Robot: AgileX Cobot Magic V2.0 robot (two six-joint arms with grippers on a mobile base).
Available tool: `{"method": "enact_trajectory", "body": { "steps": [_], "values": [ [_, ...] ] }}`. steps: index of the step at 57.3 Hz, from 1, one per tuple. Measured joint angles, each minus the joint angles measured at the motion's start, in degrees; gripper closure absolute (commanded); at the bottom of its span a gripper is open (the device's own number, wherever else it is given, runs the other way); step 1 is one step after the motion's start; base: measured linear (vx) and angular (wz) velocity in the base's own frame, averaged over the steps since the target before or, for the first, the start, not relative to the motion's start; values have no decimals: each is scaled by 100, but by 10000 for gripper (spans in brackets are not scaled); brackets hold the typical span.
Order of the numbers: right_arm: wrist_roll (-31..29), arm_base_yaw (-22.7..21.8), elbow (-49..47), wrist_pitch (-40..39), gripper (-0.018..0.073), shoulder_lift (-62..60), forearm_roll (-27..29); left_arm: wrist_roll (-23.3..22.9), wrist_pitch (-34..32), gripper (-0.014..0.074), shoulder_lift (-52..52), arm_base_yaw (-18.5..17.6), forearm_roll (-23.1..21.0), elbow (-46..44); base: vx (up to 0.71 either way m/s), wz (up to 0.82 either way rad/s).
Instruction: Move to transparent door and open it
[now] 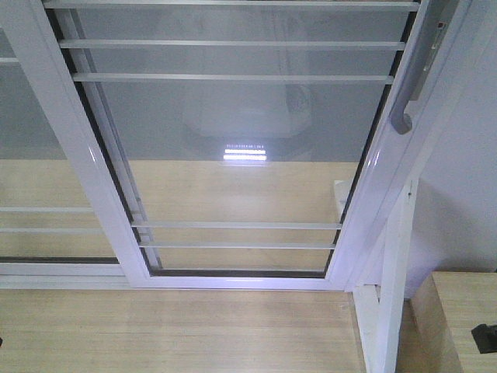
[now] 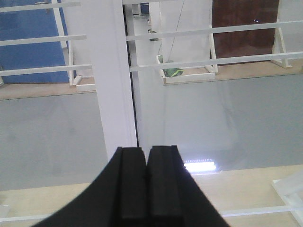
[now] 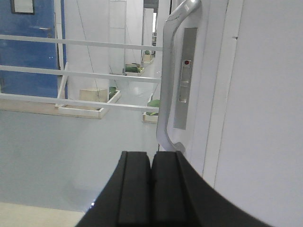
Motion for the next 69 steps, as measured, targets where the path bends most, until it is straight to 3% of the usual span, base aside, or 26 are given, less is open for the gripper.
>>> {"method": "enact_trajectory", "body": {
  "steps": [69],
  "values": [
    [0,0,0,0,559,0,0,0,-116,593,0,0,0,0,0,0]
  ]
}}
